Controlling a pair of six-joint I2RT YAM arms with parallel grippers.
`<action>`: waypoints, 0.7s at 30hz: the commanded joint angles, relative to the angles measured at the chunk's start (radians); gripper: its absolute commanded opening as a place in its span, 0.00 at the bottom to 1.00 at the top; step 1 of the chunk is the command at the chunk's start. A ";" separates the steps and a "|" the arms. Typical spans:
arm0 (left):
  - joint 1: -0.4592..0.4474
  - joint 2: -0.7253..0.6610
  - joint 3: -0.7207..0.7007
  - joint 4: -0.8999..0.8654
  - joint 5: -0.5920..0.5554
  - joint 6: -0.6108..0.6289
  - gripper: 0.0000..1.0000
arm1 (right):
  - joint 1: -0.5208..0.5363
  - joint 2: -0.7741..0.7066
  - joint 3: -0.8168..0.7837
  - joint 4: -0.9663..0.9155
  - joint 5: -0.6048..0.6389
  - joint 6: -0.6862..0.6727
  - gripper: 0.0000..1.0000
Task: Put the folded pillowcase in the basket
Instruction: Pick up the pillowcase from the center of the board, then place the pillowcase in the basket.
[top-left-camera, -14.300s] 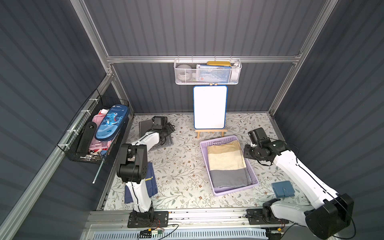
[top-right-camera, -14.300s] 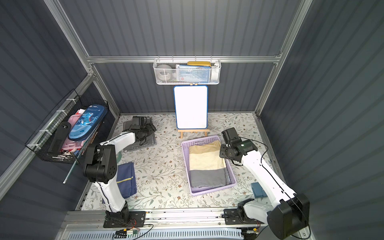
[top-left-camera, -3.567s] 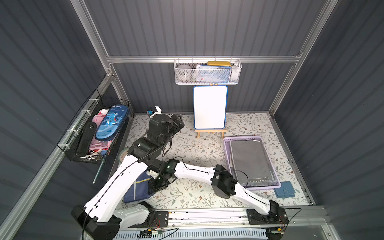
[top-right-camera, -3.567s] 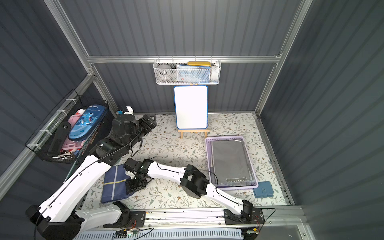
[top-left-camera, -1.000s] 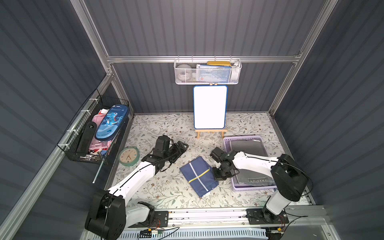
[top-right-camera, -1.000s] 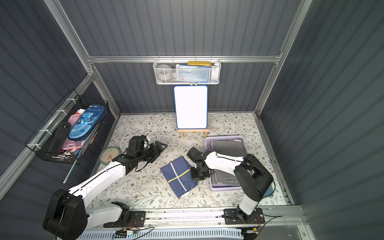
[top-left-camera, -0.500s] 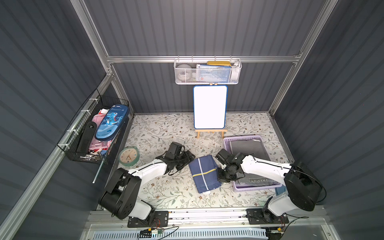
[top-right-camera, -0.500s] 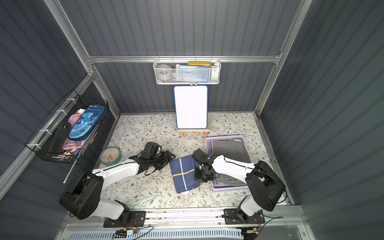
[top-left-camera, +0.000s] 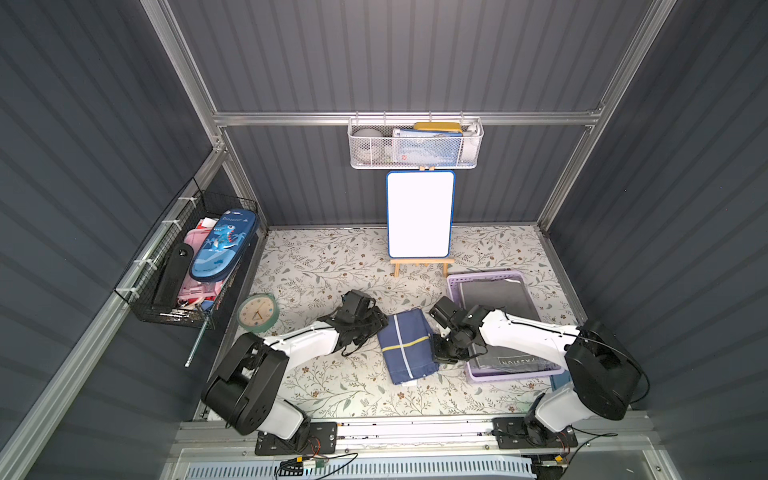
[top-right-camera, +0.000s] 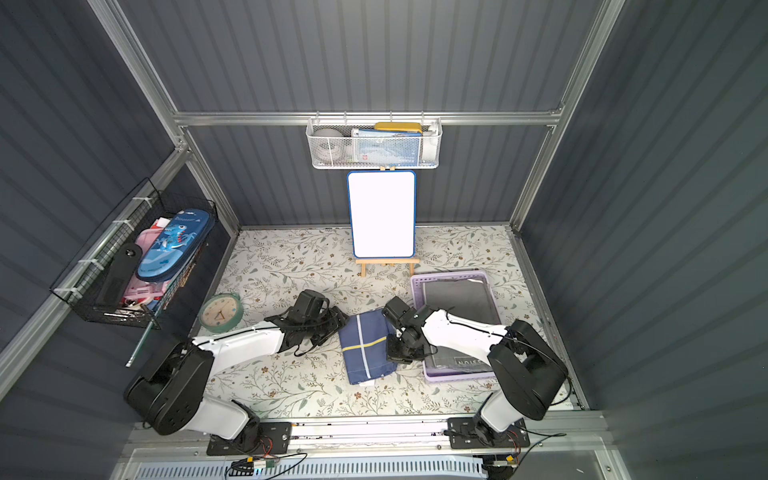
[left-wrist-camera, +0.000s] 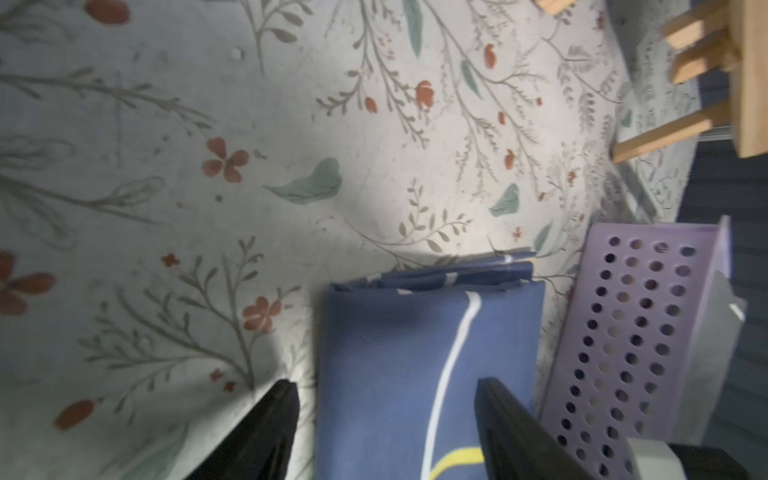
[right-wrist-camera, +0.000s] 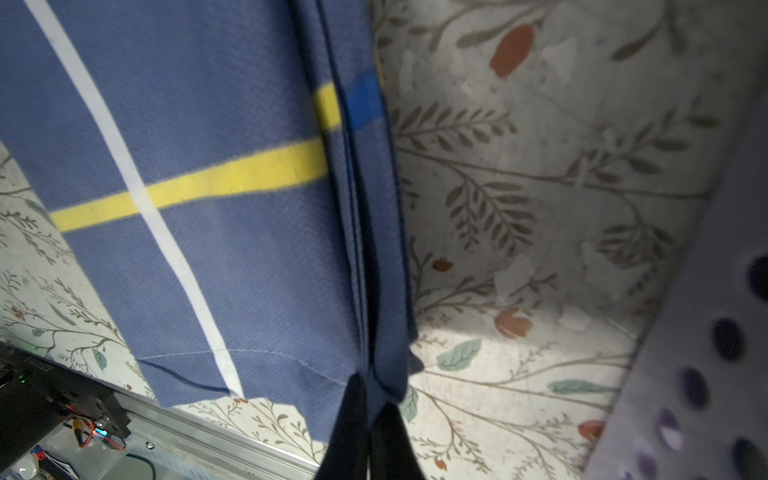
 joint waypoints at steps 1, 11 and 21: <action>0.003 0.103 0.045 -0.041 -0.070 -0.019 0.71 | 0.008 0.003 0.021 -0.007 -0.011 0.001 0.00; 0.012 0.117 0.020 0.002 -0.080 0.000 0.22 | 0.011 -0.009 0.002 -0.014 0.010 -0.002 0.00; 0.012 0.004 0.048 -0.017 -0.073 0.024 0.00 | 0.013 -0.065 -0.002 -0.003 0.049 0.020 0.00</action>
